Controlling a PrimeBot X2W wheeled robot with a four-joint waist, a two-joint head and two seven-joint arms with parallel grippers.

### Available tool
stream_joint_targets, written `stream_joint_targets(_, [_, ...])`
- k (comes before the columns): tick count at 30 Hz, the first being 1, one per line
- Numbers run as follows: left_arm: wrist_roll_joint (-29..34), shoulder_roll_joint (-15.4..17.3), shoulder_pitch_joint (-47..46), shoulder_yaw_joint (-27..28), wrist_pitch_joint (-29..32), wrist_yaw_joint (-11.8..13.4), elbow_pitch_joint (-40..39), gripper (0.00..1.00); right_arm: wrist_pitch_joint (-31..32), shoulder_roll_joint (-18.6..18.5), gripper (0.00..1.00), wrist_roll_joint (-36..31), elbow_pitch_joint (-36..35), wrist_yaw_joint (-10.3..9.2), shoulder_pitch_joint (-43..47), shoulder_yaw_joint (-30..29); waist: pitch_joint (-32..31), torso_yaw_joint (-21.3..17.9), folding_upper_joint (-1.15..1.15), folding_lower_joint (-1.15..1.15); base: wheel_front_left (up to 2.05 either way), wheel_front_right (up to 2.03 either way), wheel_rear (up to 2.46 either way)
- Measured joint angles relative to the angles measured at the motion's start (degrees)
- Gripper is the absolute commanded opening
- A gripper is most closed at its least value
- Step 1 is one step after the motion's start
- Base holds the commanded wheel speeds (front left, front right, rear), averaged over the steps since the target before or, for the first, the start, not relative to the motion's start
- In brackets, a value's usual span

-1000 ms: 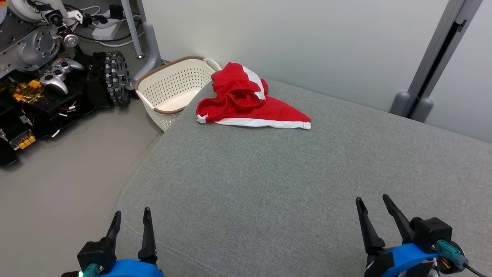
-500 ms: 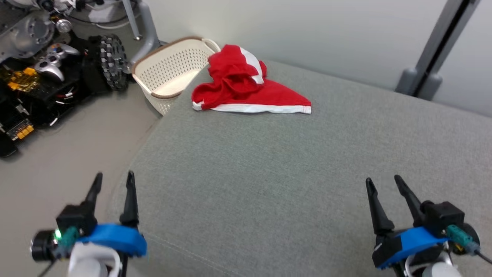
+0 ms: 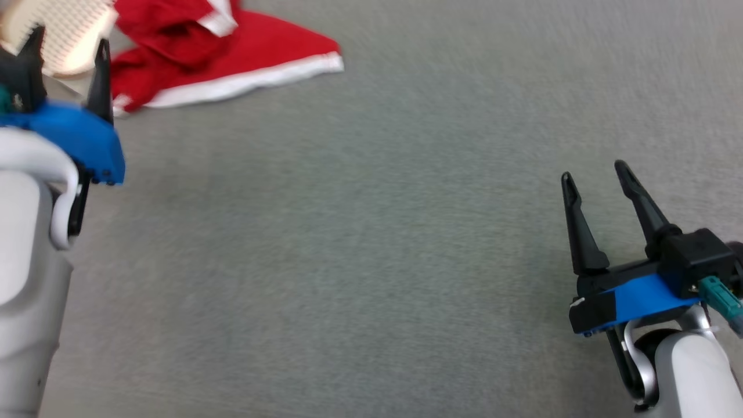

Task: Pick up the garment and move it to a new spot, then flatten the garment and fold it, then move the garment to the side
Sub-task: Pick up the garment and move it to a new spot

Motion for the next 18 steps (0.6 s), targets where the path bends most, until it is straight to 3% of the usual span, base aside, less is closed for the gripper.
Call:
stream_joint_targets(7, [-1.6,-1.8,-9.3,-0.2,5.3,-1.2,11.2,1.0,1.1,0.0,1.0,-1.3,-4.8,0.0,-1.2,-1.2,7.2,-6.7,0.01,0.0,0.0,0.0,0.0])
stream_joint_targets(16, [-3.1,-2.3,-14.5,1.1,3.1,-0.6,20.1,1.0,0.7,-0.1,1.0,-1.3,-7.7,-0.01,-1.3,-4.2,12.3,-10.8,0.01,0.0,0.0,0.0,0.0])
stream_joint_targets(18, [-3.5,-2.3,-15.3,2.1,1.7,0.5,21.5,1.0,0.5,0.0,1.0,-1.1,-7.7,0.0,-1.4,-4.1,12.9,-11.4,0.01,0.0,0.0,0.0,0.0])
